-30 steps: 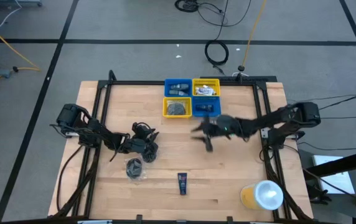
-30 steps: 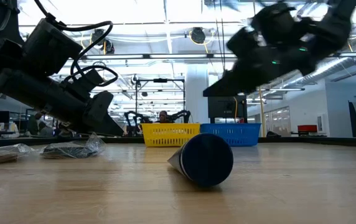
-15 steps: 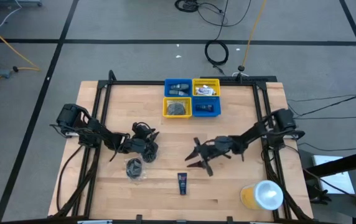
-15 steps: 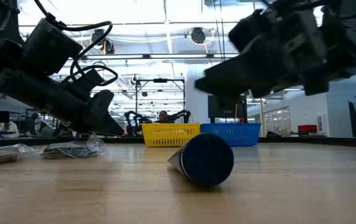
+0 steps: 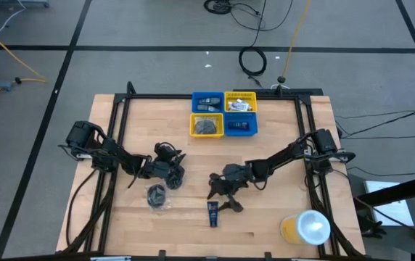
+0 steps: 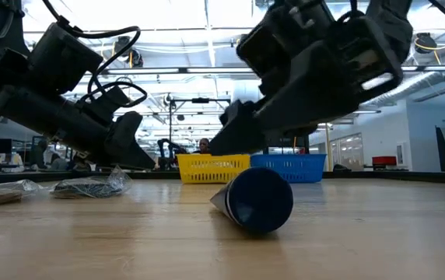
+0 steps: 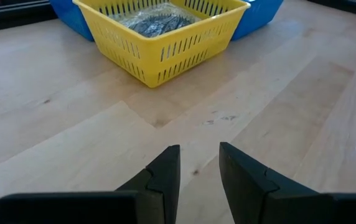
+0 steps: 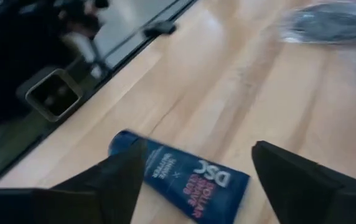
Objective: Pick & Place Travel size toiletries
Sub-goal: Put the blue shave cream into the right blue bin
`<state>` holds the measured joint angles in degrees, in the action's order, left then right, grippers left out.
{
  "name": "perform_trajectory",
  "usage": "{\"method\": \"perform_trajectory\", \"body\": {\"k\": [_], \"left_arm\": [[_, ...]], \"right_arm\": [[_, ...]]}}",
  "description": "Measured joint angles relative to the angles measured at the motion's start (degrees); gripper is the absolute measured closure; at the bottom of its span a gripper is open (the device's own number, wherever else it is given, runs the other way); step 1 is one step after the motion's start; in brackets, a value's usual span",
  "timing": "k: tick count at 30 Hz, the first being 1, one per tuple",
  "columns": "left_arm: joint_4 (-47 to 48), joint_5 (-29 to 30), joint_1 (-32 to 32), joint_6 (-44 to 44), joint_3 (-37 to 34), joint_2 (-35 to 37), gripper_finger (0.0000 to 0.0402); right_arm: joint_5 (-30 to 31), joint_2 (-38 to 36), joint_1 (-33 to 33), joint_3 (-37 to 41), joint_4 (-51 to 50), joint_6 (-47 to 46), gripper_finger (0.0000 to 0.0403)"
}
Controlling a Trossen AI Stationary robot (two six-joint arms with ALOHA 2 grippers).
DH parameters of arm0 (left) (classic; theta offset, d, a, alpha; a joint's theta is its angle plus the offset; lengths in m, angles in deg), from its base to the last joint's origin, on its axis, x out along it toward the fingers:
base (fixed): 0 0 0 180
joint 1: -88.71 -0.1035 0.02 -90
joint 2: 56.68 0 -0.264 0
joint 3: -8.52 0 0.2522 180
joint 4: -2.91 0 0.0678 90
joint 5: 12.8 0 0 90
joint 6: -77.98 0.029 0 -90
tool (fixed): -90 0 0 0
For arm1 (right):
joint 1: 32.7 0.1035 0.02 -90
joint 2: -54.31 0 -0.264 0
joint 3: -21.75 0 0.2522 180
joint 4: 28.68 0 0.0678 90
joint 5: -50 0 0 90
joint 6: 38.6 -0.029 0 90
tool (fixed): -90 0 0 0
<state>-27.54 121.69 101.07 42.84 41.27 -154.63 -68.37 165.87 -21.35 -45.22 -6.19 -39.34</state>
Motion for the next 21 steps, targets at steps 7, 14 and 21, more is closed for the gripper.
{"method": "perform_trajectory", "body": {"k": [7,14,21], "left_arm": [[0.1,0.0,0.0,-0.1,0.0,0.0,0.0293],[0.2,0.0,0.0,0.0,0.0,0.0,0.0293],[0.4,0.1,0.0,0.1,0.0,0.0,0.0293]], "right_arm": [[-7.0,3.0,0.8,-2.2,-1.4,13.9,0.0084],[-8.7,10.0,1.2,-6.9,-0.9,22.3,0.0097],[-10.0,13.8,0.4,-9.9,-3.4,25.5,0.0107]]}}
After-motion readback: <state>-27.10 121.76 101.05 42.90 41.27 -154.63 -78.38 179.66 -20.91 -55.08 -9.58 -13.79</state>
